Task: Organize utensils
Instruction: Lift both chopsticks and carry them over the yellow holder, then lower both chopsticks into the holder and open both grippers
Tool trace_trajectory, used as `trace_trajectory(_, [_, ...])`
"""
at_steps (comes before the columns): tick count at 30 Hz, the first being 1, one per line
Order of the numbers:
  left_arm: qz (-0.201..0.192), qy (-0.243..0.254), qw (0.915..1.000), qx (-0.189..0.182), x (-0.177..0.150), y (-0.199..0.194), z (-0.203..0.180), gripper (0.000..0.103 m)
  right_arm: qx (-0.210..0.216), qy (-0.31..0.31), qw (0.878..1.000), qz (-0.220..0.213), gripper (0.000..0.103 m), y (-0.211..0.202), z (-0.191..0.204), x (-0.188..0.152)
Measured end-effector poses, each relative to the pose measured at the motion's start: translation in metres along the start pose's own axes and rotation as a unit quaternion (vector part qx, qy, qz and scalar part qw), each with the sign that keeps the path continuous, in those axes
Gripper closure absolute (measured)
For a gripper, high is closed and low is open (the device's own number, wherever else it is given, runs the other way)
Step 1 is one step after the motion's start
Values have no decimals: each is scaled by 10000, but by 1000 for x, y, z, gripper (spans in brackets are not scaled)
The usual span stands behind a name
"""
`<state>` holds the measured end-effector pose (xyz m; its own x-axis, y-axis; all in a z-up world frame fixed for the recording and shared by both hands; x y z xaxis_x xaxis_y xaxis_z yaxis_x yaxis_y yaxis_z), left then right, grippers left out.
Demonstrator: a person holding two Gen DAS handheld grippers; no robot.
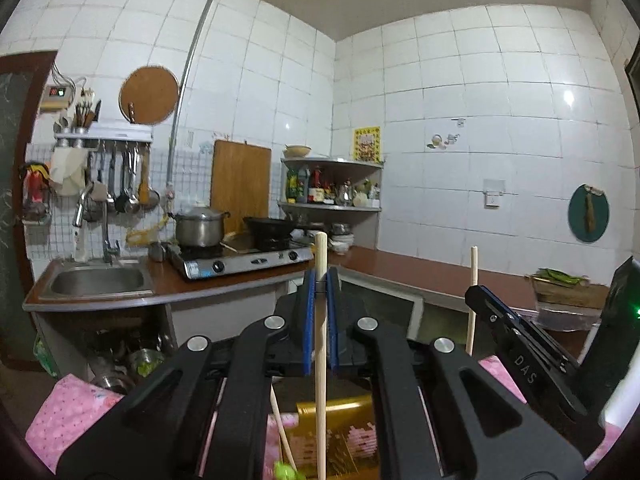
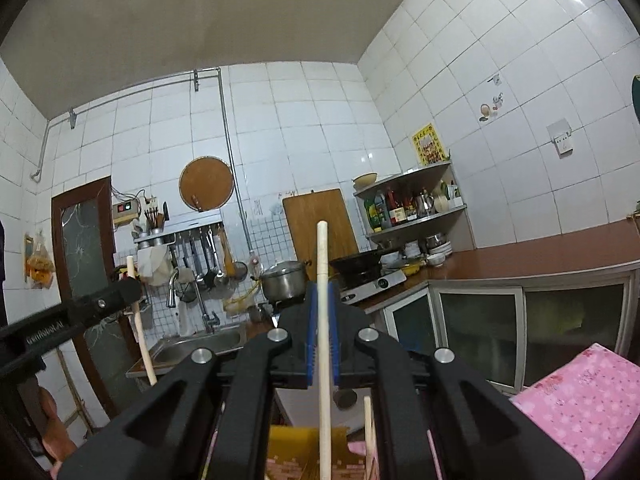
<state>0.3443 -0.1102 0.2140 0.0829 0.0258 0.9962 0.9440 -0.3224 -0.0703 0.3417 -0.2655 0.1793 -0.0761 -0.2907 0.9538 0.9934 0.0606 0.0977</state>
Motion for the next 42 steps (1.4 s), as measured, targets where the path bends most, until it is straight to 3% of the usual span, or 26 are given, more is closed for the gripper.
trace_trajectory(12, [71, 177, 9998, 56, -41, 42, 0, 99, -204, 50, 9997, -88, 97, 33, -18, -31])
trace_trajectory(20, [135, 68, 9999, 81, -47, 48, 12, 99, -96, 69, 9994, -311, 97, 32, -11, -21])
trace_trajectory(34, [549, -130, 9984, 54, -89, 54, 24, 98, 51, -353, 9992, 173, 97, 33, -20, -77])
trace_trajectory(42, [927, -277, 9953, -4, -112, 53, 31, 98, -30, -625, 9951, 764, 97, 16, -20, -104])
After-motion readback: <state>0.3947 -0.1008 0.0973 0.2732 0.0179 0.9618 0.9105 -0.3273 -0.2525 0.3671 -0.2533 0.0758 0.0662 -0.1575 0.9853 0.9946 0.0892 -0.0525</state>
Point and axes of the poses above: each gripper's, at about its wrist camera, not at the fingertips, and y roughly the way its jaws point, z to its left, x to its top, the point moved 2 cm from there along y, roughly the way its jaws point
